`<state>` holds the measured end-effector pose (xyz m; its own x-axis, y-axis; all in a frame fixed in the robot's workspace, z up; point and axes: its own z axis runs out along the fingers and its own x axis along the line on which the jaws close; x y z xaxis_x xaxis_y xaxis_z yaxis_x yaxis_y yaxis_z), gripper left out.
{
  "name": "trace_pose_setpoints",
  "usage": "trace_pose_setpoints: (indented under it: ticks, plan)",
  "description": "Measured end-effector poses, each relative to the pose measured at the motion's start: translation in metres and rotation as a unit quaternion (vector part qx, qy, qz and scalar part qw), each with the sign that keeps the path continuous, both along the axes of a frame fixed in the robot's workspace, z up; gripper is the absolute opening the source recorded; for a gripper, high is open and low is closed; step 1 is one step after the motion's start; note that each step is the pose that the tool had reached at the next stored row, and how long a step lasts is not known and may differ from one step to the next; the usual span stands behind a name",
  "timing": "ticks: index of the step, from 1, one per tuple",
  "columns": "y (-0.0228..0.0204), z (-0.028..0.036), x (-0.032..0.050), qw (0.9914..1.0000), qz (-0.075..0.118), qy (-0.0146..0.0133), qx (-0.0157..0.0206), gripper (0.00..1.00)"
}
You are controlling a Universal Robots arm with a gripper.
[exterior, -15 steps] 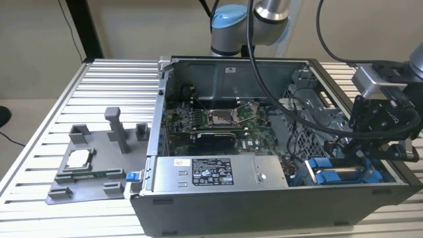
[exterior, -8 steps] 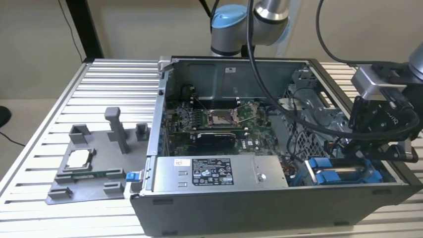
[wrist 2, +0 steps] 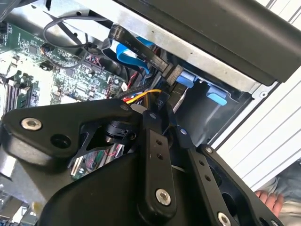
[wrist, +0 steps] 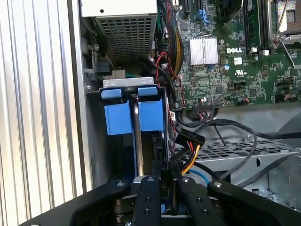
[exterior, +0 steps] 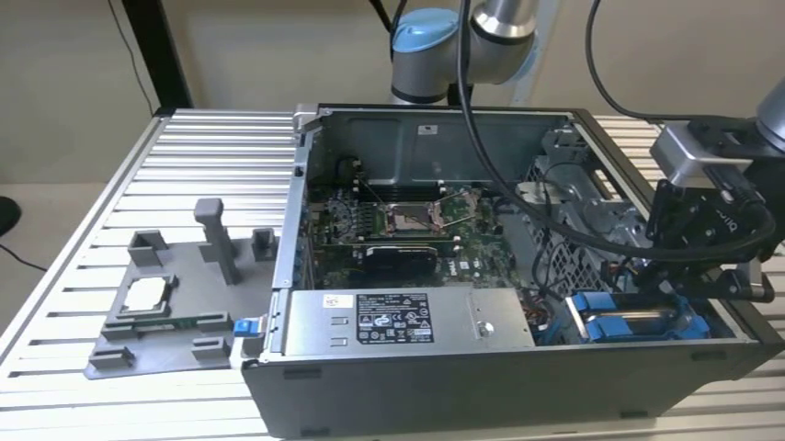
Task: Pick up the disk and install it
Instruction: 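Insert the first disk wire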
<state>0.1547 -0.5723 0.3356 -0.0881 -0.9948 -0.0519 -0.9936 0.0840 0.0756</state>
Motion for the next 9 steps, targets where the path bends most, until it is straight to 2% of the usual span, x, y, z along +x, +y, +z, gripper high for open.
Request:
trace_pose_setpoints:
  ticks: [9]
  plan:
    - [0.0,-0.0048,0.0007,1.0,0.0,0.0,-0.0005,0.0]
